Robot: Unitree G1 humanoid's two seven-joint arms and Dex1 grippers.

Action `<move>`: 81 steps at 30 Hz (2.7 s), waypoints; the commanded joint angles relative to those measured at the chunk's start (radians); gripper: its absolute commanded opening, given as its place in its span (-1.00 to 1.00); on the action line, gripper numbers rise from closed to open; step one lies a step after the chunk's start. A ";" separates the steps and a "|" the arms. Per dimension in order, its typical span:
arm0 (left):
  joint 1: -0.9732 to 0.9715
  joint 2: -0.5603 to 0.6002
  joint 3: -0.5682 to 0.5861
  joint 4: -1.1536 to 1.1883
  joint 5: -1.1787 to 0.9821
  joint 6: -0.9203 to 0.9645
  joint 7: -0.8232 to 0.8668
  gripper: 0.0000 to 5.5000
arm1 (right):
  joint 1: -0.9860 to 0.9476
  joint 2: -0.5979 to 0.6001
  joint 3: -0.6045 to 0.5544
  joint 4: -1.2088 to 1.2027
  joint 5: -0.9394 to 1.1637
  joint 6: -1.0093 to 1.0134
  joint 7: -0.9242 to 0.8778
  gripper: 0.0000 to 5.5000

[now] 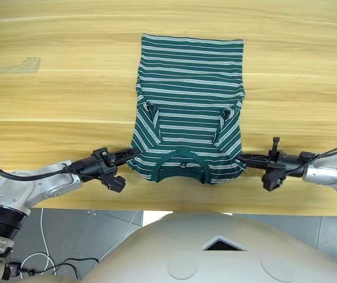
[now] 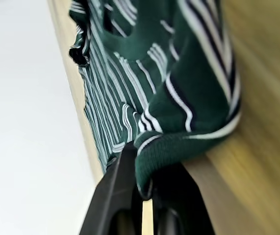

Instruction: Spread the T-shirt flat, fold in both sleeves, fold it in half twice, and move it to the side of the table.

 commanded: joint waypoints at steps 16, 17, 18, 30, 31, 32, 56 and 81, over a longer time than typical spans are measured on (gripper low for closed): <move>0.555 0.222 0.310 -0.515 -0.823 0.521 -0.689 -0.98 | 0.299 -0.306 -0.270 -0.722 1.122 1.141 0.702 -1.00; 0.556 0.201 0.321 -0.501 -0.816 0.516 -0.694 -0.98 | 0.307 -0.298 -0.289 -0.727 1.116 1.153 0.706 -1.00; 0.550 0.180 0.331 -0.486 -0.814 0.515 -0.698 -0.98 | 0.310 -0.290 -0.304 -0.738 1.122 1.174 0.709 -1.00; 0.272 -0.058 0.440 -0.548 -1.333 0.595 -0.844 -0.98 | 0.091 -0.036 -0.374 -0.724 1.055 1.340 0.554 -1.00; 0.224 -0.078 0.437 -0.532 -1.368 0.623 -0.850 -0.98 | 0.064 -0.001 -0.377 -0.713 1.054 1.353 0.524 -1.00; 0.182 -0.096 0.421 -0.505 -1.365 0.651 -0.849 -0.98 | 0.044 0.028 -0.378 -0.704 1.042 1.357 0.499 -1.00; -0.444 -0.516 0.275 0.185 -1.046 0.692 -0.806 -0.98 | -0.464 0.499 -0.442 0.231 0.613 0.948 0.373 -1.00; -0.617 -0.738 0.456 0.678 -0.941 0.548 -0.315 0.38 | -0.593 0.570 -0.523 0.597 0.415 0.736 0.048 0.75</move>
